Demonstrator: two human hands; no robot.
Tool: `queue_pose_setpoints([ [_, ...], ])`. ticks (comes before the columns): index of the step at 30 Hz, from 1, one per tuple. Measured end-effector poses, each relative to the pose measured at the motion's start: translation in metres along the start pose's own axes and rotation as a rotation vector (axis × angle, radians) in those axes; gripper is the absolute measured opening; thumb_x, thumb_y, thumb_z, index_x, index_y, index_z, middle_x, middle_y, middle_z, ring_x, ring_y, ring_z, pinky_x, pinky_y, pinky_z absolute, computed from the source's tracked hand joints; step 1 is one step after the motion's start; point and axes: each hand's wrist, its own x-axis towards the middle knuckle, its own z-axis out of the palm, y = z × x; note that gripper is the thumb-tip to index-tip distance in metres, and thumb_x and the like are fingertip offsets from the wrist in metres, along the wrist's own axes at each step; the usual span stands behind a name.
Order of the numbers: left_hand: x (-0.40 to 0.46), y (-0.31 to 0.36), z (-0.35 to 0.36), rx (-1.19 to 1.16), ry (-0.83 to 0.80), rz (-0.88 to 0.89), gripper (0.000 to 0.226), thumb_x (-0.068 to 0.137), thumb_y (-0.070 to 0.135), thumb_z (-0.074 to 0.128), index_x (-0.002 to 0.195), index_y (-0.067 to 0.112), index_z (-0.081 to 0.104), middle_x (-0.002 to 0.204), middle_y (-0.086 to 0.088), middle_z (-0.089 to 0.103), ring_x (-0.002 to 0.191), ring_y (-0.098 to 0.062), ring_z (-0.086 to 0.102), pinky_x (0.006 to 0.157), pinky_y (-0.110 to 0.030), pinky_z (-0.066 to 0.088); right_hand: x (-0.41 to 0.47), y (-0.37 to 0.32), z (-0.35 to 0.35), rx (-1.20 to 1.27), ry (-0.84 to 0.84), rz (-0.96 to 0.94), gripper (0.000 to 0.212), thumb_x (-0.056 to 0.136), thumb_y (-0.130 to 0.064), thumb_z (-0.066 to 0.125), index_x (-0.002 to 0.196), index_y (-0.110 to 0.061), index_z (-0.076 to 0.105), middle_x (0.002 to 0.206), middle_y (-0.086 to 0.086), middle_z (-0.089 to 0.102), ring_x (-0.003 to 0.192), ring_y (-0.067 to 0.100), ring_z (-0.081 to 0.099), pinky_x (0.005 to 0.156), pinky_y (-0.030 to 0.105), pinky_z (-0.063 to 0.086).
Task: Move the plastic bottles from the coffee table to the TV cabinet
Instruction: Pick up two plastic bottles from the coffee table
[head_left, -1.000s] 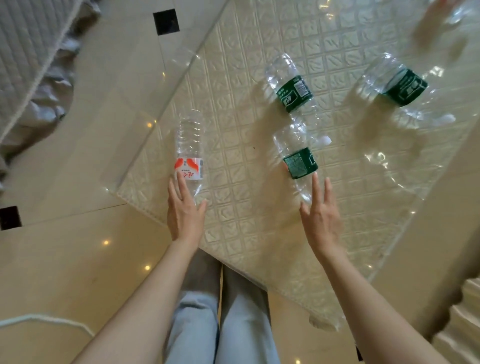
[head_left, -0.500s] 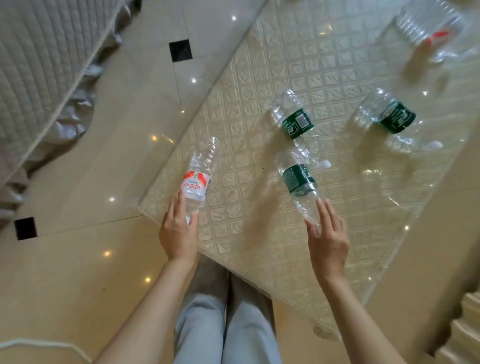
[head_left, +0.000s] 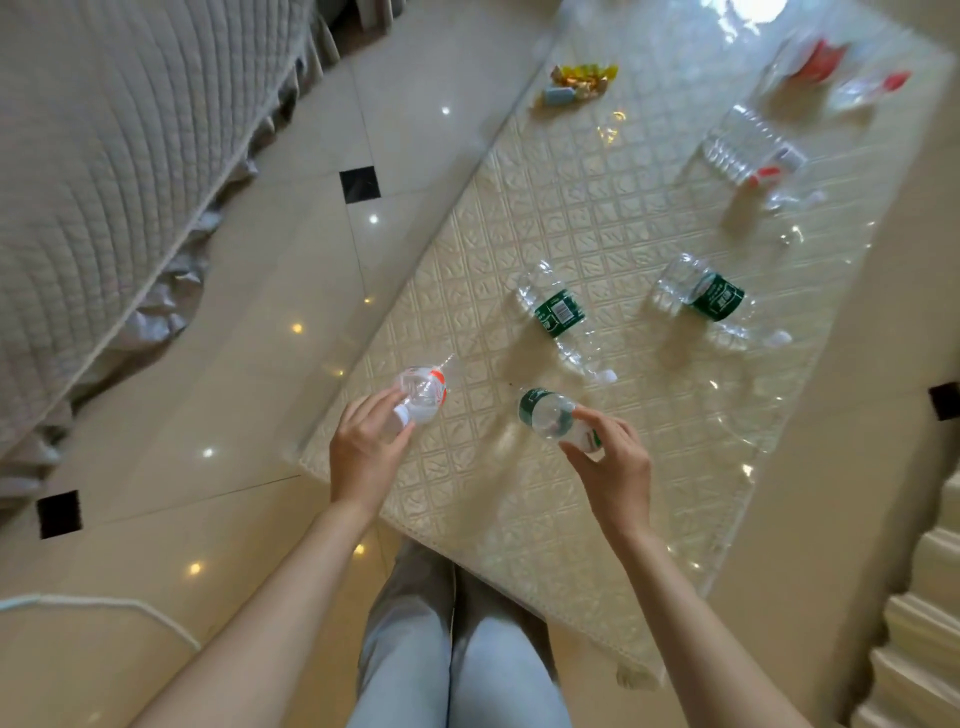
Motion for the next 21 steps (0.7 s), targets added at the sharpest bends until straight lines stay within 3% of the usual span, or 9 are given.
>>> queue_pose_setpoints([
  [3,0.014,0.009,0.008,-0.108,-0.029,0.001,0.046,0.065,0.009,0.082,0.108,0.013,0.068,0.112,0.001,0.068,0.103,-0.017,0.062,0.091,-0.032,0.047,0.012,-0.003,0.005,0.103,-0.024,0.085,0.046,0.067,-0.015,0.082,0.110,-0.023,0.066,0.104,-0.013,0.063,0.094,0.009,0.060,0.080,0.023,0.050],
  [8,0.025,0.012,0.029,-0.160,-0.130,-0.013,0.062,0.061,0.014,0.086,0.119,0.021,0.063,0.128,0.002,0.059,0.115,-0.013,0.056,0.097,-0.026,0.042,0.019,0.000,0.024,0.133,-0.085,0.098,0.054,0.069,-0.018,0.082,0.118,-0.027,0.061,0.122,-0.012,0.062,0.113,0.005,0.056,0.095,0.023,0.043],
  [14,0.038,0.013,0.044,-0.197,-0.202,0.069,0.068,0.059,0.015,0.087,0.122,0.022,0.060,0.127,-0.002,0.058,0.118,-0.016,0.054,0.098,-0.027,0.042,0.028,-0.007,0.040,0.131,-0.081,0.089,0.061,0.066,-0.011,0.082,0.120,-0.025,0.058,0.125,-0.010,0.060,0.116,0.006,0.055,0.098,0.030,0.045],
  [19,0.047,0.014,0.037,-0.231,-0.216,0.116,0.064,0.060,0.012,0.086,0.119,0.016,0.063,0.124,0.003,0.060,0.116,-0.010,0.054,0.100,-0.022,0.041,0.029,-0.011,0.040,0.113,-0.016,0.063,0.058,0.064,-0.014,0.086,0.117,-0.017,0.064,0.119,-0.004,0.065,0.110,0.008,0.059,0.095,0.027,0.048],
  [21,0.048,0.013,0.031,-0.238,-0.209,0.086,0.065,0.059,0.014,0.087,0.119,0.017,0.063,0.123,0.002,0.060,0.115,-0.008,0.054,0.100,-0.026,0.043,0.023,-0.013,0.036,0.120,0.021,0.088,0.058,0.064,-0.017,0.086,0.117,-0.017,0.064,0.118,-0.004,0.066,0.108,0.005,0.059,0.093,0.021,0.048],
])
